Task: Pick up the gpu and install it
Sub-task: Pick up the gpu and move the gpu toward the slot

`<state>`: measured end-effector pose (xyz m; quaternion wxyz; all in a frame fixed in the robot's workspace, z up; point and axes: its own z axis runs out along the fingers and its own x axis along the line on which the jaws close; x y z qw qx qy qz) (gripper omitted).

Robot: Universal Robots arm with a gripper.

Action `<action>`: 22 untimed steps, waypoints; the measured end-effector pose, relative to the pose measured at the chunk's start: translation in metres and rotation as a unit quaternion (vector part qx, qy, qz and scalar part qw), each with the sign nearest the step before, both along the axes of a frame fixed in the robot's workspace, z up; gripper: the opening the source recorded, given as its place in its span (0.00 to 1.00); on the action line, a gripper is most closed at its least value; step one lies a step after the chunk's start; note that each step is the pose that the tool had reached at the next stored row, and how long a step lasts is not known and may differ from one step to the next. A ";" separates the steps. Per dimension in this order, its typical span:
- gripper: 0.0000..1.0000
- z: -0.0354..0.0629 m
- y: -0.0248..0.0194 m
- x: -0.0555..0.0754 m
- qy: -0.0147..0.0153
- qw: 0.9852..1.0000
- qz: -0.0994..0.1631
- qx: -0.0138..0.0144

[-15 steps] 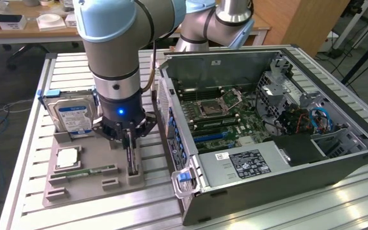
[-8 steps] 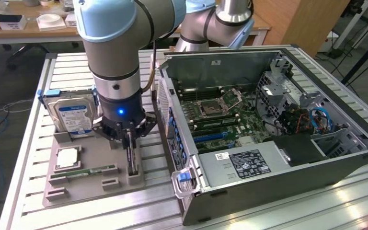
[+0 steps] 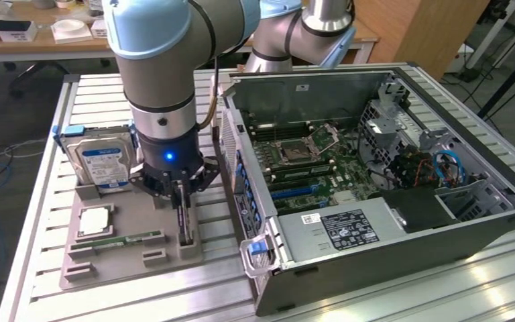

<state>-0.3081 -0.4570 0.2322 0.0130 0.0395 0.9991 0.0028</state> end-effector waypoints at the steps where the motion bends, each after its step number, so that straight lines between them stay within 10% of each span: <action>1: 0.26 0.0000 0.0000 0.000 0.000 1.000 0.000 0.000; 11: 0.26 0.0017 0.0000 0.000 0.000 1.000 0.000 0.000; 22: 0.26 0.0502 0.0000 0.000 0.000 1.000 0.000 0.000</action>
